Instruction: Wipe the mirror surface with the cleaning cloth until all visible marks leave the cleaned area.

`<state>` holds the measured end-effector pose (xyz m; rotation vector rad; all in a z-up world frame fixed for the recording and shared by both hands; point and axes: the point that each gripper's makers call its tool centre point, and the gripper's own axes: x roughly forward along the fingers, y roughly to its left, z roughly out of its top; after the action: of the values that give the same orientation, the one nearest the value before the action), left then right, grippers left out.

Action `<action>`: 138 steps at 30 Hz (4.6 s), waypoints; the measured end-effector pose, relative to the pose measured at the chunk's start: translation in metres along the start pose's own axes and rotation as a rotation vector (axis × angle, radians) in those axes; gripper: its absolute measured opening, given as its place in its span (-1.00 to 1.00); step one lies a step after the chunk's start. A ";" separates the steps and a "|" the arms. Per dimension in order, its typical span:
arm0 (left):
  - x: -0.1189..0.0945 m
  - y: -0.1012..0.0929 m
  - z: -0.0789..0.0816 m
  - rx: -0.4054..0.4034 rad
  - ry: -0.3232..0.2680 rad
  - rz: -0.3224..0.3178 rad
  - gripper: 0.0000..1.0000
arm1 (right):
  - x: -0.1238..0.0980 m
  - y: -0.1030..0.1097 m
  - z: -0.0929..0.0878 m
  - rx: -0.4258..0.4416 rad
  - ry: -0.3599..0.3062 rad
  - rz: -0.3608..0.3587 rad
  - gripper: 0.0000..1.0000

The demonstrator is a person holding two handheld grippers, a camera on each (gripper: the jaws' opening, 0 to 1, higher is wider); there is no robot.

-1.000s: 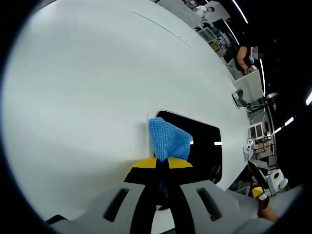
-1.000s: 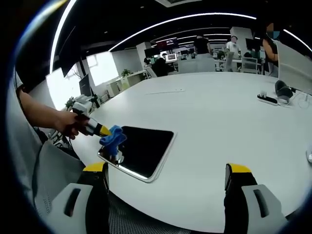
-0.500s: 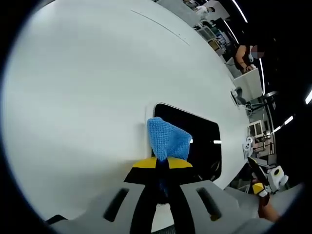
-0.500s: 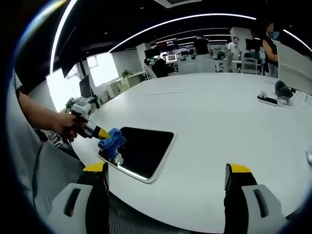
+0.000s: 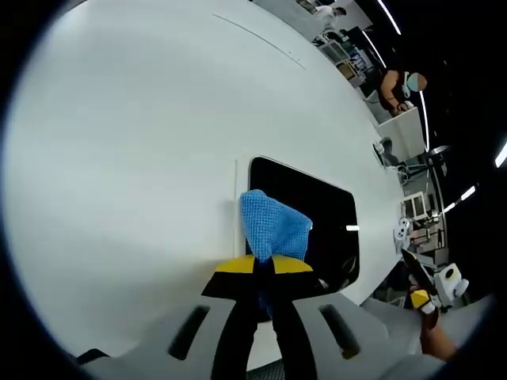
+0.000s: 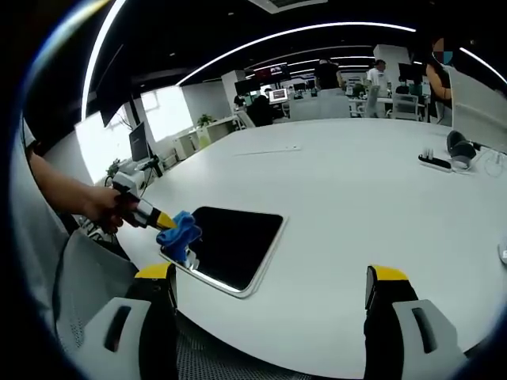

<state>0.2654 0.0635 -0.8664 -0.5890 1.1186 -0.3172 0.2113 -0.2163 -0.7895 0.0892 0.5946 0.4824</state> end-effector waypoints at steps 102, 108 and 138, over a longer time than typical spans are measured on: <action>0.001 -0.020 -0.037 0.093 0.086 0.007 -0.96 | -0.002 -0.003 -0.002 0.019 -0.019 0.008 0.97; 0.005 -0.028 -0.039 0.096 0.094 0.007 -0.96 | -0.003 -0.007 -0.005 0.010 -0.015 0.002 0.97; 0.028 -0.059 -0.048 0.116 0.109 -0.028 -0.95 | -0.004 -0.011 -0.001 0.013 -0.023 0.007 0.97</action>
<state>0.2367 -0.0119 -0.8672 -0.4897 1.1889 -0.4393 0.2122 -0.2279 -0.7910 0.1091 0.5753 0.4843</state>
